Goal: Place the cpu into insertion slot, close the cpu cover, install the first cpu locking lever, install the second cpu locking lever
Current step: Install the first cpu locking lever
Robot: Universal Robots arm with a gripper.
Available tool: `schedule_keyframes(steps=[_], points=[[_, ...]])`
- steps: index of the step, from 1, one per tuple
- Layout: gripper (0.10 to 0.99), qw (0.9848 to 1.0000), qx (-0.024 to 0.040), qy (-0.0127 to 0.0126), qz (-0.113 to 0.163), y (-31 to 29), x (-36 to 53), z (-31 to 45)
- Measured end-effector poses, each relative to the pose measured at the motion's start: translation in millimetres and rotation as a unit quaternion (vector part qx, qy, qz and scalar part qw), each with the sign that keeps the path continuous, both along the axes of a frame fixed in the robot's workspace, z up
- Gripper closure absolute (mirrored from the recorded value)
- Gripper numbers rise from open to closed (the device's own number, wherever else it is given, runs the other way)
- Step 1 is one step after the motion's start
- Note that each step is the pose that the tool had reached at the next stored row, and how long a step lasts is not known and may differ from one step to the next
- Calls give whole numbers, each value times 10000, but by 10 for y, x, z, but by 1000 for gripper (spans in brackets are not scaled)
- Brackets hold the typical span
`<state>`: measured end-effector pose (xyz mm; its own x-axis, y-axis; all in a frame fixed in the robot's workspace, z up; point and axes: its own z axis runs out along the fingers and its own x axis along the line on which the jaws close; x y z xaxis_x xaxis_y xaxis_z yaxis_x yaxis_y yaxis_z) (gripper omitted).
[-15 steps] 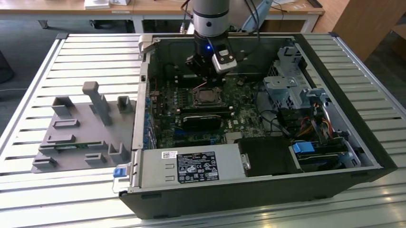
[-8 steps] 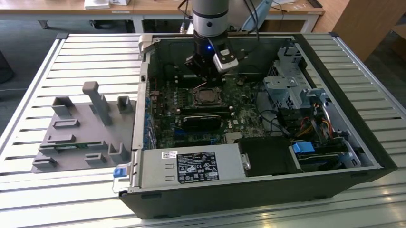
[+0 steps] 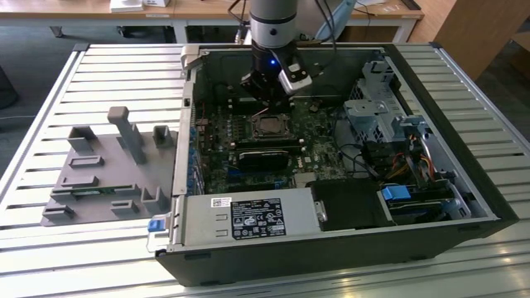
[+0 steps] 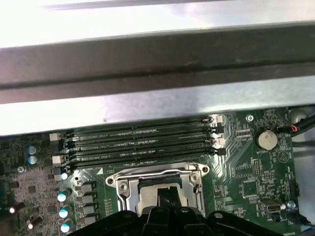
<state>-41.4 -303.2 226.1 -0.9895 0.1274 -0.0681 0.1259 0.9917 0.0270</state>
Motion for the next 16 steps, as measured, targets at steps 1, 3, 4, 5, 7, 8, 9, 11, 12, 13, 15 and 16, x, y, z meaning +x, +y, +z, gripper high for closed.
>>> schedule_keyframes(steps=[1, 3, 4, 5, 7, 8, 9, 11, 12, 13, 15, 16], points=[[980, 10000, 0, 0, 0, 6, -3, 0], [980, 10000, -1, 0, 0, 25, -7, 0], [980, 10000, 0, 0, 0, 37, -7, -1], [980, 10000, -1, 0, 1, 52, -7, -1], [980, 10000, -1, 1, 8, 76, -8, -2], [980, 10000, -1, 1, 15, 89, -9, -3], [980, 10000, -1, 1, 30, 100, -10, -4], [980, 10000, -1, 0, 84, 119, -10, -6], [980, 9999, -1, 0, 113, 127, -11, -7], [980, 9999, -1, 0, 121, 136, -11, -8], [980, 9999, 0, 0, 123, 160, -11, -9], [980, 9999, 0, 0, 123, 171, -11, -9]])
